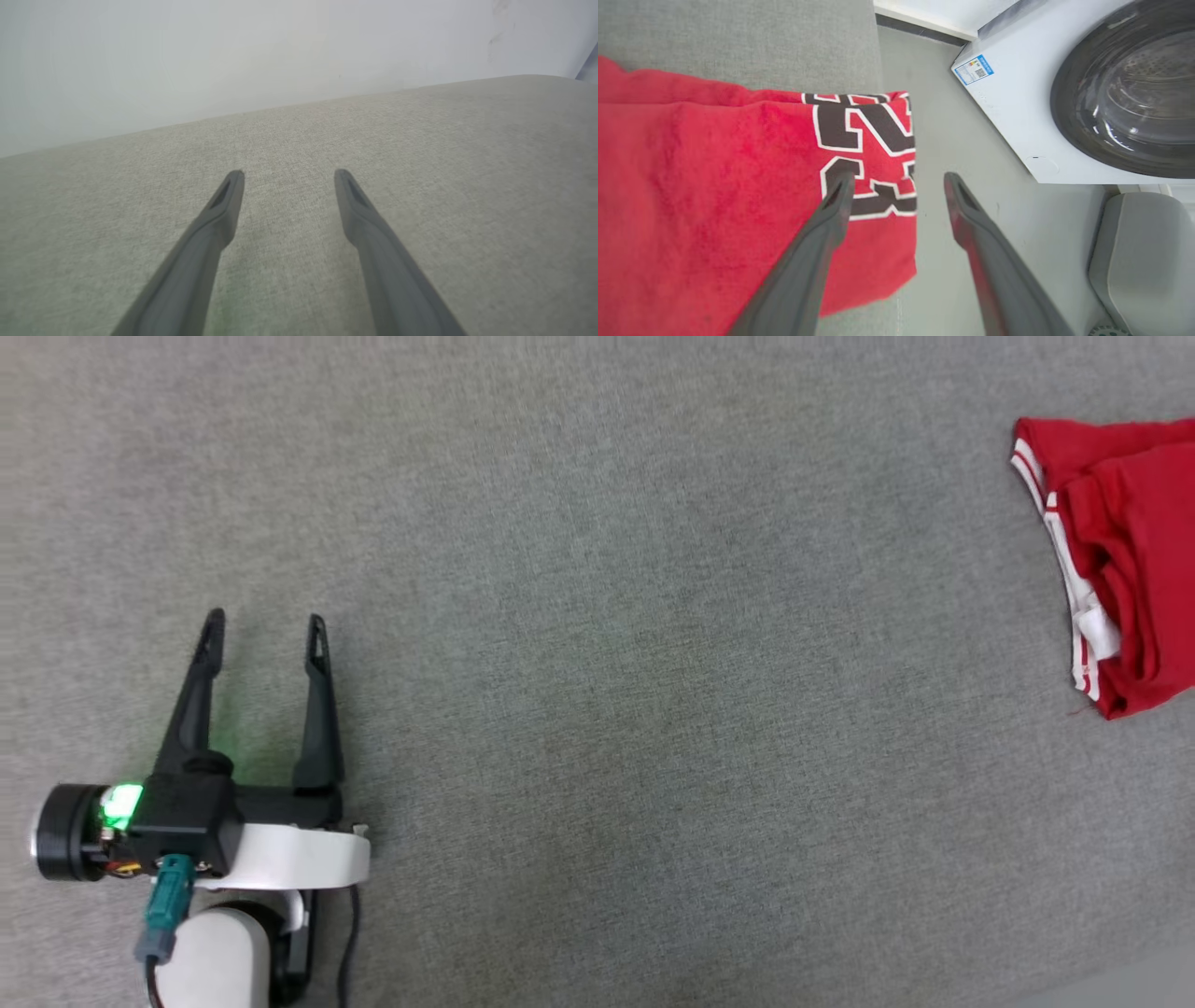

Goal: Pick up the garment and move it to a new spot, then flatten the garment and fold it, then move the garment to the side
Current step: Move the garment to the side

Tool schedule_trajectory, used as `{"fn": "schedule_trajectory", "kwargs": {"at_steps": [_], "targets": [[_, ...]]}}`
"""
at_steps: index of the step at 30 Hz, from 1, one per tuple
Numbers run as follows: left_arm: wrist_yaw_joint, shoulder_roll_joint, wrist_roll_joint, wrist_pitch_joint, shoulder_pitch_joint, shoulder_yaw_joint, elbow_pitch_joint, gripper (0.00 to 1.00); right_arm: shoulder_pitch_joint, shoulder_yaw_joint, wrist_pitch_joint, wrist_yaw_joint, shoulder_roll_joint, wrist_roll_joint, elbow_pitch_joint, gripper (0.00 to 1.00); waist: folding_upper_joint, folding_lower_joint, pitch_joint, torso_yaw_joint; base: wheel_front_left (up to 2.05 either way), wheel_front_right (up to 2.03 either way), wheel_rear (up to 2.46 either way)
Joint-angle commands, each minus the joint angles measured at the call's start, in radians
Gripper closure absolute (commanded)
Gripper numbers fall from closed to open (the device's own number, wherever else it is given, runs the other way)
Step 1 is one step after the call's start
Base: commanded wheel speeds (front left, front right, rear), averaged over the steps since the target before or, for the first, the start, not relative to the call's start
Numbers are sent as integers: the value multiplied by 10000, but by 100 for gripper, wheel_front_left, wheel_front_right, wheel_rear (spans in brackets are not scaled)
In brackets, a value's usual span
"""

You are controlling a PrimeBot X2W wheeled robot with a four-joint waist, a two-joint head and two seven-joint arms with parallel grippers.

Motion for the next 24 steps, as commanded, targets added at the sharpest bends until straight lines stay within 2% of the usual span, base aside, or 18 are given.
{"fn": "schedule_trajectory", "kwargs": {"at_steps": [1, 6, 7, 10, 16, 24], "targets": [[56, -74, -29, -14, 148, -52, 54, 0, -188, -128, -346, -10, -22, -294, 65, 0, -1, -1, -505, 171, 0, 0, 0], [80, -293, -80, -15, 435, -124, 166, 0, -267, -739, -2203, -10, 206, -1107, -296, 0, -1, -1, -1376, 471, 0, 0, 0], [80, -293, -80, -15, 435, -124, 166, 0, -267, -739, -2203, -10, 206, -1107, -296, 0, -1, -1, -1376, 471, 0, 0, 0], [157, -438, -112, -15, 602, -128, 212, 0, 41, -1357, -3671, -10, 530, -1645, -649, 0, -1, -1, -1851, 691, 0, 0, 0], [195, -627, -168, -14, 945, -157, 286, 0, 1007, -2736, -5993, -10, 1947, -2484, -1850, 0, -1, -1, -2616, 1134, 0, 0, 0], [240, -810, -193, -14, 1280, -137, 396, 0, 3473, -3843, -6503, -10, 4313, -3120, -4628, 0, -1, -1, -3304, 1732, 0, 0, 0]]}}
